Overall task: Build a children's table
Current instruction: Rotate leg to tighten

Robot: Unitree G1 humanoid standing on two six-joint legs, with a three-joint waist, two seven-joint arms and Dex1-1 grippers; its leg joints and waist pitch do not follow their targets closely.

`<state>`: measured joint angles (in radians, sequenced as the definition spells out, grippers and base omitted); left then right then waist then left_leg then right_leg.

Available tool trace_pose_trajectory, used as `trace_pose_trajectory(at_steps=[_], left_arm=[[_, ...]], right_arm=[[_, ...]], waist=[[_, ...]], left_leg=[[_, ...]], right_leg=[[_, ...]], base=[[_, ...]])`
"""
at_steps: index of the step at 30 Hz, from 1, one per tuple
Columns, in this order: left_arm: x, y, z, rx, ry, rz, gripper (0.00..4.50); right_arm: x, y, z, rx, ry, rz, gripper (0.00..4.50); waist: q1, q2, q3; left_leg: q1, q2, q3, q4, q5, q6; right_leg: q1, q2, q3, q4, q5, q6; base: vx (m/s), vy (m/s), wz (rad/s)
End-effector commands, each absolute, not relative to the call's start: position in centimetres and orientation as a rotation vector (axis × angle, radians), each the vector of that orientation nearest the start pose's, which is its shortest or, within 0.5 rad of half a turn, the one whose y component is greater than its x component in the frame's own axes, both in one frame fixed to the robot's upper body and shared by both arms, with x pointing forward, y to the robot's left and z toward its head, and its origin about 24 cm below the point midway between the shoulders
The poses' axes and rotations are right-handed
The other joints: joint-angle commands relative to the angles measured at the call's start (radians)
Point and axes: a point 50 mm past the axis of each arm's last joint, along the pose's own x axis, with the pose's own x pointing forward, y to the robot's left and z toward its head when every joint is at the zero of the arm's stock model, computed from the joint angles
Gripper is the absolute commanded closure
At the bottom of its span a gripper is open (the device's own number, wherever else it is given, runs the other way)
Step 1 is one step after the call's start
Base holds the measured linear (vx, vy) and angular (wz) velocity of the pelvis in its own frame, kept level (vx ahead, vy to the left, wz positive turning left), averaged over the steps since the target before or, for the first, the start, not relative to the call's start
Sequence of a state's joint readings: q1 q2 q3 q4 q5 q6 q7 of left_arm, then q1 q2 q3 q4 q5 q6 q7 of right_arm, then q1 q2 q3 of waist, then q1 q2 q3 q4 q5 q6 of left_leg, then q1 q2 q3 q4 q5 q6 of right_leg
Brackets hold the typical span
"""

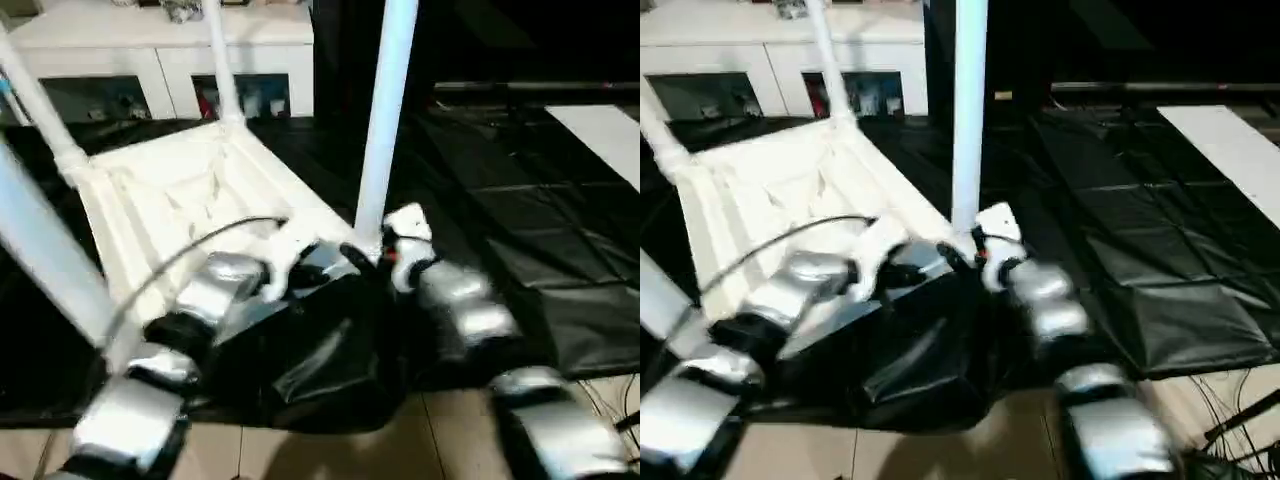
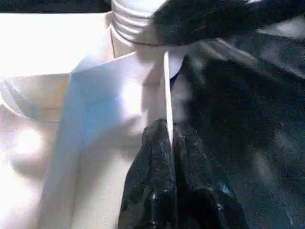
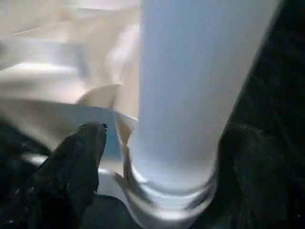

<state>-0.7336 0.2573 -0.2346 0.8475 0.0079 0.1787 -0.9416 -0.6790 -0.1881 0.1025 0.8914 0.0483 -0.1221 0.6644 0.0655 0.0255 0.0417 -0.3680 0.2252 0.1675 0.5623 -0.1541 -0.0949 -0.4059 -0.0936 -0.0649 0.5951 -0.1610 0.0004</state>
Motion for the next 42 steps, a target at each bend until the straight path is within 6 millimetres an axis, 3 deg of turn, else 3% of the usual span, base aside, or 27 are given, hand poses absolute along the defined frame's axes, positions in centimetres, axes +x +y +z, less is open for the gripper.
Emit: trace_pose_trajectory(at_steps=[1,3,6,12,20,24,35,42], left_arm=[[33.7,12.9,3.8,0.269,0.548,-1.118,4.5],[33.0,13.6,4.3,0.255,0.542,-1.226,4.5],[32.1,14.2,4.7,0.255,0.542,-1.336,4.5],[30.7,15.4,5.4,0.25,0.625,-1.463,4.5],[30.5,15.5,5.8,0.266,0.63,-1.465,4.5],[30.5,15.3,5.8,0.265,0.627,-1.464,4.5],[30.5,14.9,5.8,0.271,0.632,-1.464,4.5],[30.4,15.0,5.6,0.275,0.641,-1.462,4.5]], right_arm=[[34.7,-12.1,5.0,-0.226,0.173,0.882,0.34],[33.9,-13.2,5.3,-0.274,0.166,0.992,0.34],[33.3,-14.2,5.5,-0.293,0.177,1.074,0.34],[31.7,-14.8,5.6,-0.34,0.247,1.283,0.34],[31.7,-14.3,5.8,-0.316,0.255,1.324,0.34],[31.6,-14.0,5.7,-0.288,0.254,1.345,0.51],[31.2,-13.7,5.2,-0.275,0.279,1.39,1.58],[31.1,-13.9,4.9,-0.295,0.295,1.386,1.78]], waist=[[0.013,-0.012,-0.061],[0.02,-0.01,-0.063],[0.029,-0.008,-0.065],[0.042,-0.004,-0.068],[0.046,-0.011,-0.062],[0.046,-0.011,-0.064],[0.047,-0.009,-0.065],[0.048,-0.01,-0.066]], left_leg=[[-0.002,-0.009,0.014,-0.058,-0.288,0.056],[0.006,-0.005,0.016,-0.056,-0.284,0.054],[0.002,0.0,0.017,-0.055,-0.254,0.065],[0.008,0.003,0.019,-0.051,-0.237,0.076],[0.008,0.001,0.018,-0.057,-0.271,0.041],[0.006,0.0,0.018,-0.054,-0.246,0.045],[0.006,-0.001,0.018,-0.052,-0.24,0.046],[0.007,-0.001,0.018,-0.051,-0.233,0.049]], right_leg=[[0.053,-0.033,0.024,-0.075,-0.291,-0.19],[0.048,-0.033,0.025,-0.072,-0.274,-0.215],[0.05,-0.029,0.026,-0.059,-0.188,-0.241],[0.048,-0.028,0.027,-0.047,-0.101,-0.273],[0.048,-0.034,0.029,-0.057,-0.218,-0.234],[0.049,-0.031,0.029,-0.053,-0.184,-0.238],[0.05,-0.031,0.027,-0.051,-0.165,-0.246],[0.05,-0.031,0.027,-0.05,-0.159,-0.247]], base=[[0.0,0.0,0.0],[0.0,0.0,0.0],[0.0,0.0,0.0],[0.0,0.0,0.0],[0.0,0.0,0.0],[0.0,0.0,0.0],[0.0,0.0,0.0],[0.0,0.0,0.0]])
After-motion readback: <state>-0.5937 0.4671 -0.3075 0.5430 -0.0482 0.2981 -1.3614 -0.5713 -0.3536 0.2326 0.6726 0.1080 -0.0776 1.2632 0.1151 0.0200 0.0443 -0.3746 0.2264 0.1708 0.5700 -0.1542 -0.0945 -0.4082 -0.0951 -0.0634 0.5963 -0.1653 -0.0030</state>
